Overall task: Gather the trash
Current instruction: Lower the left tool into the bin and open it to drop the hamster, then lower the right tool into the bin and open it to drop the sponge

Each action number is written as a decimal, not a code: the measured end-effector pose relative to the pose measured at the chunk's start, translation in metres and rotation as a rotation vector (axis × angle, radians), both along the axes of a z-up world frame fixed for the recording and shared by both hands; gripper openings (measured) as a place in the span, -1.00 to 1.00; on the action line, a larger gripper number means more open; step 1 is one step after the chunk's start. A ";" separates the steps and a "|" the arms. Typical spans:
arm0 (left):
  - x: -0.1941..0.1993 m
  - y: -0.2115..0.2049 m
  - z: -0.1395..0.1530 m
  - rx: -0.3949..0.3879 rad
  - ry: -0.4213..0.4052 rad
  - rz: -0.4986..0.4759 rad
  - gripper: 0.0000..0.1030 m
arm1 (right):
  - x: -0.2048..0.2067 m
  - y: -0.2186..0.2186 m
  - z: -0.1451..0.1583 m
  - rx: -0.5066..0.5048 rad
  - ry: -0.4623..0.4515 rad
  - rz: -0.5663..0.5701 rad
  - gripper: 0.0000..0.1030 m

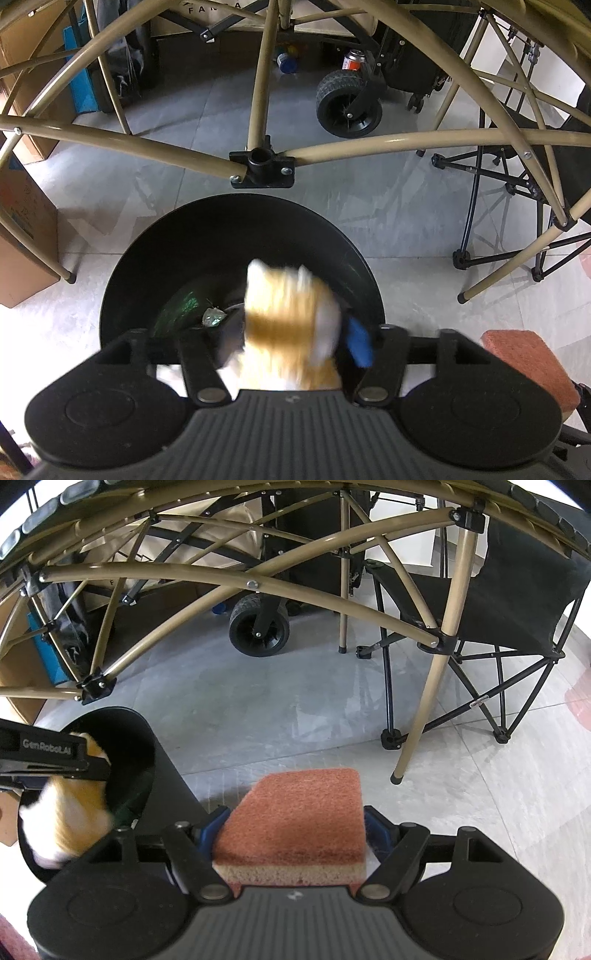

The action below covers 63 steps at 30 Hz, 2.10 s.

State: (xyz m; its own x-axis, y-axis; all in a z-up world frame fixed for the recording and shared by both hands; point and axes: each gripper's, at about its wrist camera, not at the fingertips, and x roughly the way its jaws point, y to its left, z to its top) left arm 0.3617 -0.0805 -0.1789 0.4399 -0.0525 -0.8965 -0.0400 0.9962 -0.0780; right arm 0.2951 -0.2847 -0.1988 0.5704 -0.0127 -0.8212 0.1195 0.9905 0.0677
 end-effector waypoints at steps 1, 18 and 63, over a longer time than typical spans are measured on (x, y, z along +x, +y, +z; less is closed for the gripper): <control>0.000 0.000 0.000 0.001 -0.001 0.005 0.78 | 0.000 0.000 0.000 -0.001 0.000 -0.001 0.47; 0.000 0.002 0.000 -0.005 0.038 0.030 1.00 | -0.001 -0.002 0.001 -0.004 -0.002 -0.003 0.47; -0.067 0.127 0.060 0.011 -0.071 0.157 1.00 | -0.014 0.106 0.065 0.007 -0.156 0.175 0.47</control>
State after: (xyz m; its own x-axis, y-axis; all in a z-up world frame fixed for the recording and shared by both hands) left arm 0.2950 0.0462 -0.1192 0.5046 0.0317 -0.8628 -0.1897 0.9790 -0.0750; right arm 0.2808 -0.1782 -0.1334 0.6833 0.1032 -0.7228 -0.0666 0.9946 0.0791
